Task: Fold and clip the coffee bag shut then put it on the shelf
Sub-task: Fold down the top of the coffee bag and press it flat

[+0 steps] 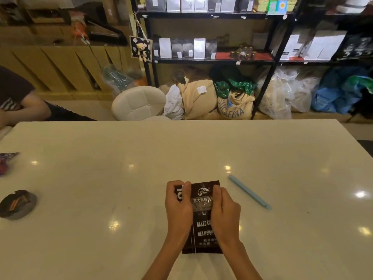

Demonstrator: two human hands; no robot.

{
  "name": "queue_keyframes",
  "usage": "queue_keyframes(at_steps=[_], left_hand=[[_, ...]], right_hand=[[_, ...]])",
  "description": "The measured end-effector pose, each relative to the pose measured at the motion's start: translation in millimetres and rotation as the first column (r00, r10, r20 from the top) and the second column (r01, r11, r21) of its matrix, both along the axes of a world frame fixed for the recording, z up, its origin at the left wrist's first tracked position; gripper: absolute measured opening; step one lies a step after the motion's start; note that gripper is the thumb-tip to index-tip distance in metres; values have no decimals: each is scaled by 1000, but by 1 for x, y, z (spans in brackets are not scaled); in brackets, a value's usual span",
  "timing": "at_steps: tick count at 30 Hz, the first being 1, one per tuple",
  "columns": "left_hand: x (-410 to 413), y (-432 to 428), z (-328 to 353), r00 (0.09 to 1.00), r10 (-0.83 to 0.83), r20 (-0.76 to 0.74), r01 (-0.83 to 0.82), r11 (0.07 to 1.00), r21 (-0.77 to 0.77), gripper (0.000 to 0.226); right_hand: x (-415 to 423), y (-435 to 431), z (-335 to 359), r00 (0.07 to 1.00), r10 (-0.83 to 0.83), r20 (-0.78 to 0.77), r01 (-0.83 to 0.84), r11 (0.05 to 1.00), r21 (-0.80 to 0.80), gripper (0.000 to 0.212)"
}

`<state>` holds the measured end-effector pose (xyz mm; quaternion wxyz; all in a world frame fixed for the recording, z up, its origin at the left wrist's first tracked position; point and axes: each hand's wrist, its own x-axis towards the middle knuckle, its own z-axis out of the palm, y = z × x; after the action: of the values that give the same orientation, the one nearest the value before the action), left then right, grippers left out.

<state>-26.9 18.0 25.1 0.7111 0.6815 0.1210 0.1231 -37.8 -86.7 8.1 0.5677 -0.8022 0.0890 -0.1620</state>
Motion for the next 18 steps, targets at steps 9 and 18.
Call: queue_keyframes(at_steps=[9, 18], left_hand=[[19, -2, -14, 970, -231, 79, 217, 964, 151, 22], [37, 16, -23, 882, -469, 45, 426, 836, 346, 32]], right_hand=[[15, -26, -2, 978, -94, -185, 127, 977, 174, 42], [33, -136, -28, 836, -175, -521, -310, 633, -710, 36]])
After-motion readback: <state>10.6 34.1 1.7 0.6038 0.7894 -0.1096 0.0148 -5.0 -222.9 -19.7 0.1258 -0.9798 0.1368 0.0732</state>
